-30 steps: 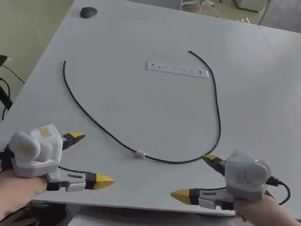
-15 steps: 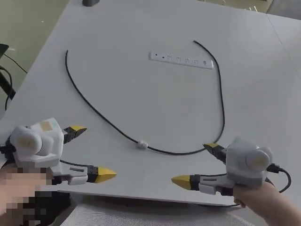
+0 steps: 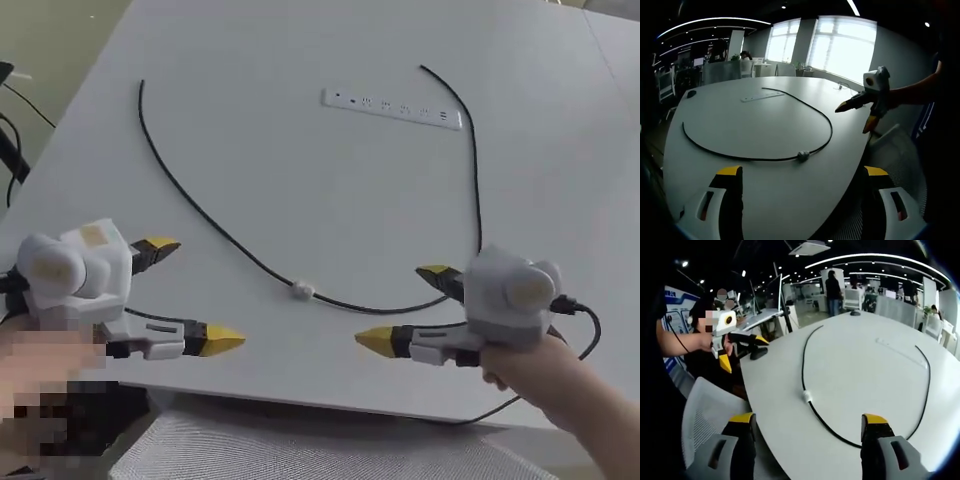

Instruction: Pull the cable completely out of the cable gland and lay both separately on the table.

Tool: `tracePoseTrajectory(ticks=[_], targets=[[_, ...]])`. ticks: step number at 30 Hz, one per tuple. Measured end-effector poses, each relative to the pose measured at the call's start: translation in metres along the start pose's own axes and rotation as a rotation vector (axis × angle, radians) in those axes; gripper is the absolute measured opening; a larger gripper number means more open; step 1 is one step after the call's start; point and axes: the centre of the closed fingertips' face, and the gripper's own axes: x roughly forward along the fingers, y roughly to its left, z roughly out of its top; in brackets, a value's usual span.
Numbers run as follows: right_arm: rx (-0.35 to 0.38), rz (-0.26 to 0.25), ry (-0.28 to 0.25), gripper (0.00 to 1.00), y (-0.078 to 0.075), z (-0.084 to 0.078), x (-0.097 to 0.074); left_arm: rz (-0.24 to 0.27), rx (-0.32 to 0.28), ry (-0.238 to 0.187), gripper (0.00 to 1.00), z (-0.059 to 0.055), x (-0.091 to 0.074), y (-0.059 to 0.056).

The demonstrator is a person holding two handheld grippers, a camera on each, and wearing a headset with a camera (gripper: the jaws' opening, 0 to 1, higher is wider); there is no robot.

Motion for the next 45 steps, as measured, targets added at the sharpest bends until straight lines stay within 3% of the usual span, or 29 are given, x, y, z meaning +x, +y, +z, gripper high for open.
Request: tracePoseTrajectory(ticks=[16, 21, 38, 45], targets=[[-0.088, 0.058, 0.080, 0.76, -0.003, 0.016, 0.035, 0.007, -0.020, 0.012, 0.98, -0.010, 0.000, -0.002], [-0.102, 0.070, 0.109, 0.73, -0.004, 0.016, 0.046, 0.014, -0.020, 0.015, 0.98, -0.010, -0.001, 0.002], [-0.188, 0.135, 0.224, 0.66, 0.000, 0.011, 0.085, 0.015, -0.034, 0.024, 0.98, -0.017, -0.002, 0.003], [-0.197, 0.167, 0.300, 0.58, 0.002, -0.004, 0.100, 0.002, -0.033, 0.033, 0.98, -0.023, 0.002, -0.003]])
